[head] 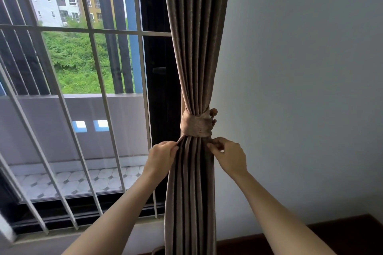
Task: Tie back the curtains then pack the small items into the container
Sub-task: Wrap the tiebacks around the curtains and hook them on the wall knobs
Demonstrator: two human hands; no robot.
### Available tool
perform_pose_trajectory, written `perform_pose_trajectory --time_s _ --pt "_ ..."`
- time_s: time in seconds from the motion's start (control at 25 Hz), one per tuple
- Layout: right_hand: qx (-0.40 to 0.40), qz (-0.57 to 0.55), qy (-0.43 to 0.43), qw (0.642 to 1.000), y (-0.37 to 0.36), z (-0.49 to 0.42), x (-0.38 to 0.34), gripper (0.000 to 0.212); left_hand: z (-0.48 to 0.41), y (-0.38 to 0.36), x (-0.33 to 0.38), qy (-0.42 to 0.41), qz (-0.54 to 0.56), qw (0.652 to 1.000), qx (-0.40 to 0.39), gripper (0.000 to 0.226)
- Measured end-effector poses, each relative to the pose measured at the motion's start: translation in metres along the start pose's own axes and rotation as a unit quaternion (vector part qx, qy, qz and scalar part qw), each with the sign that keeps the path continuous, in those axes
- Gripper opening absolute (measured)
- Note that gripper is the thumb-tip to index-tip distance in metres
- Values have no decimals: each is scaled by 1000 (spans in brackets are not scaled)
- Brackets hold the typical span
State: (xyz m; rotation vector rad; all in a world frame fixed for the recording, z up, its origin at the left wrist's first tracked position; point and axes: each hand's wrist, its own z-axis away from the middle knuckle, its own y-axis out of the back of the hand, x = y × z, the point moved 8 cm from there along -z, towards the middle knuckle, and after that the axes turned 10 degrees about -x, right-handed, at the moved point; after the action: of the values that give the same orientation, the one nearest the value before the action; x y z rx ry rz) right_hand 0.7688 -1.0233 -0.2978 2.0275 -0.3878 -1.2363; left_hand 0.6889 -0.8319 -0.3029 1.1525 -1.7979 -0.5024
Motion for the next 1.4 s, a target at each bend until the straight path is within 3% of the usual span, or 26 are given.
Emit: perform_pose_trajectory --time_s 0.24,0.44,0.56,0.64,0.72,0.92,1.04,1.16,1.4 --pt "-7 26 -24 999 1 0 8 28 -6 -2 7 -8 -41 998 -46 20" --pt "-64 43 -30 997 -11 10 9 28 -1 -5 16 5 -70 991 -118 21" --pt "31 8 35 999 7 15 -20 39 -5 23 33 -45 -44 996 -69 30" --pt "103 -11 125 987 23 22 -53 35 -10 54 42 -78 -45 996 -9 32" --pt "114 -30 185 976 25 29 -83 29 -9 79 38 -89 -63 994 25 31" --pt "-34 -11 244 969 -48 20 -131 48 9 111 -24 -60 -168 984 16 51" --pt "-135 9 289 948 -121 -1 -167 61 25 133 -86 -12 -212 977 3 56" --pt "-168 20 350 921 -166 -16 -206 72 33 164 -127 26 -288 956 -43 56" --pt "-250 20 432 867 -214 -49 -322 68 46 313 -185 182 -358 914 -49 60"
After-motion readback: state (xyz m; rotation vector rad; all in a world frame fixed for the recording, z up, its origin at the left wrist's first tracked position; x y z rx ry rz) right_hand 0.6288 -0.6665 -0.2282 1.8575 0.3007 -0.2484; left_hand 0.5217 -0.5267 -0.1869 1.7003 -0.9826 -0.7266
